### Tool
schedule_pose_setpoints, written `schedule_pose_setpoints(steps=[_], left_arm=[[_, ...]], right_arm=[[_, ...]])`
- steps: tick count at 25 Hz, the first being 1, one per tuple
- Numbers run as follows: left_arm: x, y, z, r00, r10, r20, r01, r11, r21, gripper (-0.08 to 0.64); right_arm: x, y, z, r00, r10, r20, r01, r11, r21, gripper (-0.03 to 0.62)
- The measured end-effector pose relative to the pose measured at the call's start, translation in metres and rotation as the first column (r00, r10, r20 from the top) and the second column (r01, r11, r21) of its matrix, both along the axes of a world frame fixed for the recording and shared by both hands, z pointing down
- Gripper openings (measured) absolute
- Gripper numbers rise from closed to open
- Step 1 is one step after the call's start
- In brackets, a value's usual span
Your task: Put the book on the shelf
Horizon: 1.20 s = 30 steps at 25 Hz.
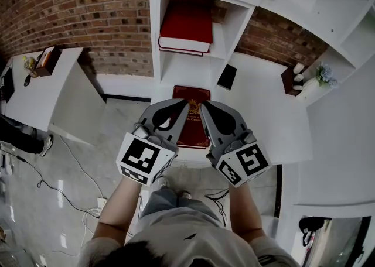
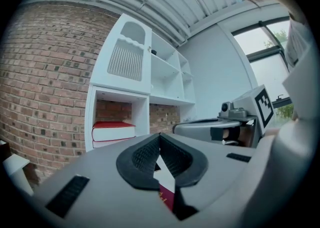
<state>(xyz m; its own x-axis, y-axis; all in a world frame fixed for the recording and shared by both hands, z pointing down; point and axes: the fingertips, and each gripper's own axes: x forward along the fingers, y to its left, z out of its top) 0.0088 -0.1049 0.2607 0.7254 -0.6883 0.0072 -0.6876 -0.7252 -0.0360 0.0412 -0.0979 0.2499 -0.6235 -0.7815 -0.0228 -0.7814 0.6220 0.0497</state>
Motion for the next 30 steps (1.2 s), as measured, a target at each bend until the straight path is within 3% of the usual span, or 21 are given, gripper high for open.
schedule_pose_setpoints(steps=[12,30], left_arm=[[0.003,0.029,0.004,1.0,0.02,-0.021,-0.02,1.0,-0.003,0.014],[0.002,0.026,-0.003,1.0,0.012,-0.025,-0.011,1.0,0.018,0.014]], right_arm=[[-0.004,0.032,0.008,0.999,-0.044,0.024,0.044,0.999,-0.004,0.009],[-0.008,0.029,0.0,0.998,-0.063,0.029,0.062,0.998,0.02,0.009]])
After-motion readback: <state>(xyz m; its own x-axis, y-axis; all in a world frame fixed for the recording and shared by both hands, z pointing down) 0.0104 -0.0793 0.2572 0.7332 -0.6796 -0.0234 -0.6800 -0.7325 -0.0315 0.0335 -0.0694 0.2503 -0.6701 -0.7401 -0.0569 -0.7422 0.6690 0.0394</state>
